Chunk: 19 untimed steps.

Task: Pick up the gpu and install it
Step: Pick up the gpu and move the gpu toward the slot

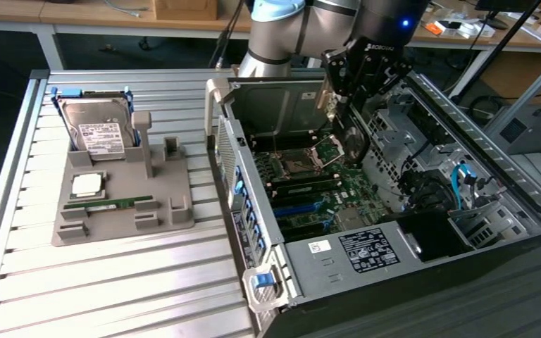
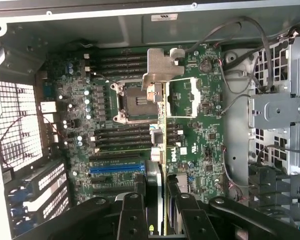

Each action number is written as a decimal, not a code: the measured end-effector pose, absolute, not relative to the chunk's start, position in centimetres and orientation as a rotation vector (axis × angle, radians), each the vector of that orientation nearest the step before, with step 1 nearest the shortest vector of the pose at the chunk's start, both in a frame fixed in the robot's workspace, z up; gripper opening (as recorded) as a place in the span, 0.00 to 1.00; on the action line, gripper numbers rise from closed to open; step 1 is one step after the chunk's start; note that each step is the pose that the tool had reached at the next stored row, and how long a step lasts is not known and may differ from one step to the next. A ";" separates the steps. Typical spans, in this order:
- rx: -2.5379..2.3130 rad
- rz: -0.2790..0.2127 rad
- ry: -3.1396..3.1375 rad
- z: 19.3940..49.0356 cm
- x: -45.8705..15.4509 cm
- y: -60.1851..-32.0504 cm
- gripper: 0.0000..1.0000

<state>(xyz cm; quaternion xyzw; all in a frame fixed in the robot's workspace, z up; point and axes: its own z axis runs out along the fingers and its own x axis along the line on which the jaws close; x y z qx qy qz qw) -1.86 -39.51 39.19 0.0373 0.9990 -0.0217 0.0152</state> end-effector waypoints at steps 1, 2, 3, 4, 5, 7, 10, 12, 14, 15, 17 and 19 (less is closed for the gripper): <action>0.116 -0.068 3.108 39.1 -1.8 -39.5 0.27; 0.116 -0.068 3.108 39.0 -1.6 -39.5 0.27; 0.116 -0.068 3.108 39.0 -1.5 -39.6 0.27; 0.116 -0.068 3.108 38.9 -1.3 -39.6 0.27; 0.116 -0.068 3.108 38.8 -1.2 -39.6 0.27; 0.116 -0.068 3.108 38.7 -1.1 -39.6 0.27; 0.116 -0.069 3.108 38.6 -0.8 -39.7 0.27; 0.116 -0.069 3.108 38.5 -0.6 -39.7 0.27; 0.116 -0.069 3.108 38.4 -0.4 -39.7 0.27; 0.116 -0.069 3.108 38.4 -0.3 -39.7 0.27; 0.116 -0.069 3.108 38.3 -0.1 -39.7 0.27; 0.116 -0.070 3.108 38.2 0.0 -39.8 0.27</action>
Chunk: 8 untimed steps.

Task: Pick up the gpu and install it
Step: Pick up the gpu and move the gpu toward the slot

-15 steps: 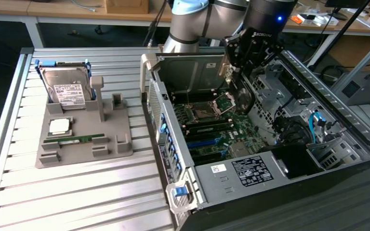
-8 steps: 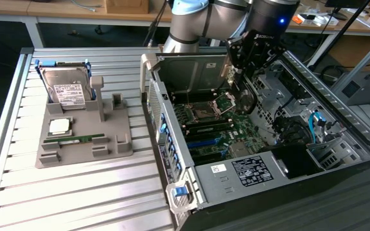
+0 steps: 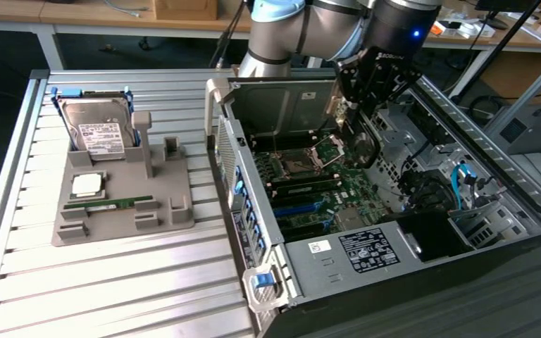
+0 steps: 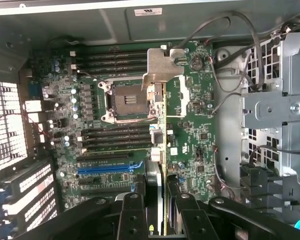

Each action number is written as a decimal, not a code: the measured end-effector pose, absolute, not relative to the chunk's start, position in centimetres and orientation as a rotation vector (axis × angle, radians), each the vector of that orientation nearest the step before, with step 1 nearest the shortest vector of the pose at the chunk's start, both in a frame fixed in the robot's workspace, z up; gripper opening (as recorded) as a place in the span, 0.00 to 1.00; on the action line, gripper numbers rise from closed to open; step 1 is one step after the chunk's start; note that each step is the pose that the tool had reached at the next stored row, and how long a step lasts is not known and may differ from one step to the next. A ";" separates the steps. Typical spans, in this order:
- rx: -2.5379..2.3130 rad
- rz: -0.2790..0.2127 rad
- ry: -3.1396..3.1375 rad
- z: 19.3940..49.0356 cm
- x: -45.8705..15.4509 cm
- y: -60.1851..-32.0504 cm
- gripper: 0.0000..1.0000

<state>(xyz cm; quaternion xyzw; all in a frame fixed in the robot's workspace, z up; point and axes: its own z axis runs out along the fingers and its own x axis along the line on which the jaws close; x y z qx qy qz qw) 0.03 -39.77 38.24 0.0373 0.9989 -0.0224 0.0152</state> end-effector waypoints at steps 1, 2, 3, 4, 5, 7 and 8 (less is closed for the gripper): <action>0.116 -0.070 3.108 38.2 0.1 -39.8 0.27; 0.116 -0.070 3.108 38.2 0.2 -39.8 0.27; 0.116 -0.070 3.108 38.1 0.3 -39.8 0.27; 0.116 -0.070 3.108 38.1 0.4 -39.8 0.27; 0.116 -0.070 3.108 38.0 0.5 -39.8 0.27; 0.116 -0.070 3.108 38.0 0.7 -39.8 0.27; 0.116 -0.070 3.108 37.9 0.8 -39.8 0.27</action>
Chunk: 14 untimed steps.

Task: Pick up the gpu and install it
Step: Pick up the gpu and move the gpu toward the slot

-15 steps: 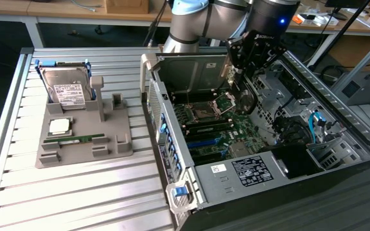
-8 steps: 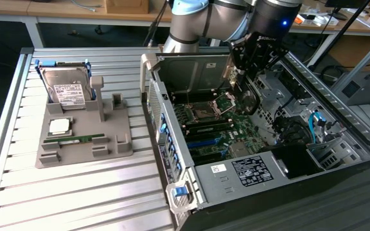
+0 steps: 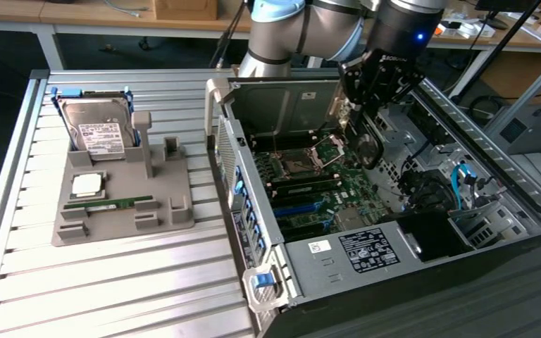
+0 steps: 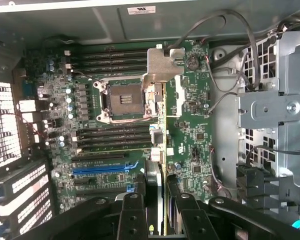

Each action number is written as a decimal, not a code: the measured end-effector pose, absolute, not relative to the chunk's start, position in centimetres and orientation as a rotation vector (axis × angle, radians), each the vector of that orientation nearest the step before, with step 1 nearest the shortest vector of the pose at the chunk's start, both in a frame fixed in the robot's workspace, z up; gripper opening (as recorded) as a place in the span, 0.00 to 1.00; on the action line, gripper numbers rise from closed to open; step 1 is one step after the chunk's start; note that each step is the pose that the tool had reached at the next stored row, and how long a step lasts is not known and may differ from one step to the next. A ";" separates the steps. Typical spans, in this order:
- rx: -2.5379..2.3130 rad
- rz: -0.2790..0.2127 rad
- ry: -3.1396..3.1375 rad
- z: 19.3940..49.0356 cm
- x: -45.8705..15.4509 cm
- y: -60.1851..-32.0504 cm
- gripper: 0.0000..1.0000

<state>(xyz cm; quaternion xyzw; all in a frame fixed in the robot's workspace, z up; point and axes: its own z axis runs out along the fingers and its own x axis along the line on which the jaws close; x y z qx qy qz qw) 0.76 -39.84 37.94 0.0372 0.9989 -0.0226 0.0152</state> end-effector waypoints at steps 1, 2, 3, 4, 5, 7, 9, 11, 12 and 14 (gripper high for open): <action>0.116 -0.070 3.108 37.9 0.8 -39.8 0.27; 0.116 -0.071 3.108 37.9 0.9 -39.9 0.27; 0.116 -0.070 3.108 37.8 1.0 -39.9 0.27; 0.116 -0.070 3.108 37.8 1.1 -39.9 0.27; 0.116 -0.070 3.108 37.8 1.1 -39.9 0.27; 0.116 -0.071 3.108 37.7 1.3 -39.9 0.27; 0.116 -0.071 3.108 37.5 1.5 -39.9 0.27; 0.116 -0.071 3.108 37.4 1.8 -39.9 0.27; 0.116 -0.071 3.108 37.3 1.8 -39.9 0.27; 0.116 -0.071 3.108 37.2 2.0 -39.9 0.27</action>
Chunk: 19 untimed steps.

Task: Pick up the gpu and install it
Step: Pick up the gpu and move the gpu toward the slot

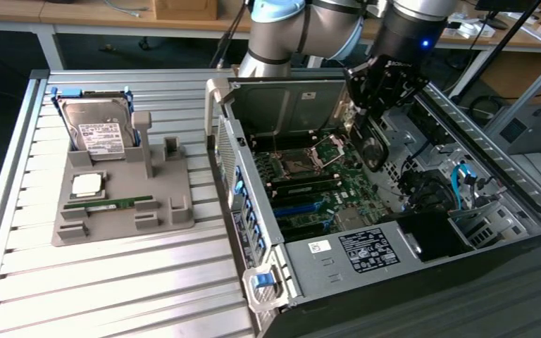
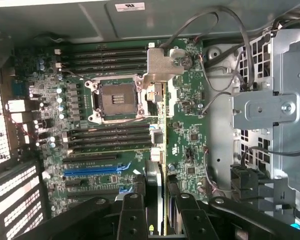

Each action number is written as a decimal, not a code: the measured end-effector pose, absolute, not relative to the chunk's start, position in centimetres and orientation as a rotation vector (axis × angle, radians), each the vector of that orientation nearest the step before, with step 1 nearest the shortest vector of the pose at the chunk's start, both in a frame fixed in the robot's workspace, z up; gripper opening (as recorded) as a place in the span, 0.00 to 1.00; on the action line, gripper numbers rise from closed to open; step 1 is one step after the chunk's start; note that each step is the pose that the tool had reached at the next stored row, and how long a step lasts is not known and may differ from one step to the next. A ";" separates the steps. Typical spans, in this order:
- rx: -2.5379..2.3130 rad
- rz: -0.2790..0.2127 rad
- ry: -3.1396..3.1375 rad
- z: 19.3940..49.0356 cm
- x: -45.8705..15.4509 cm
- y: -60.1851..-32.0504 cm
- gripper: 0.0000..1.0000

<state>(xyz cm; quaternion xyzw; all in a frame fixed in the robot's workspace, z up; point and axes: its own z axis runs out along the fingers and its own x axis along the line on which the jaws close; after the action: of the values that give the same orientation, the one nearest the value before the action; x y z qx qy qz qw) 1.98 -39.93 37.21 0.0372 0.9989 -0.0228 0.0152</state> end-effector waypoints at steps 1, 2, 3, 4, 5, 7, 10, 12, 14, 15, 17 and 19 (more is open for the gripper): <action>0.116 -0.071 3.108 37.1 2.1 -39.9 0.27; 0.116 -0.071 3.108 37.1 2.1 -39.9 0.27; 0.116 -0.071 3.108 37.0 2.1 -40.0 0.27; 0.116 -0.071 3.108 36.9 2.2 -40.0 0.27; 0.116 -0.071 3.108 36.9 2.2 -40.0 0.27; 0.116 -0.071 3.108 36.8 2.2 -40.0 0.27; 0.116 -0.071 3.108 36.7 2.2 -40.1 0.27; 0.116 -0.071 3.108 36.7 2.2 -40.1 0.27; 0.116 -0.071 3.108 36.7 2.2 -40.1 0.27; 0.116 -0.071 3.108 36.7 2.2 -40.1 0.27; 0.116 -0.071 3.108 36.6 2.2 -40.1 0.27; 0.116 -0.071 3.108 36.4 2.2 -40.1 0.27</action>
<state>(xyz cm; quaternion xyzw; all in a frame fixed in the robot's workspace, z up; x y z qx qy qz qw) 2.23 -40.14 36.39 0.0372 0.9989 -0.0229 0.0152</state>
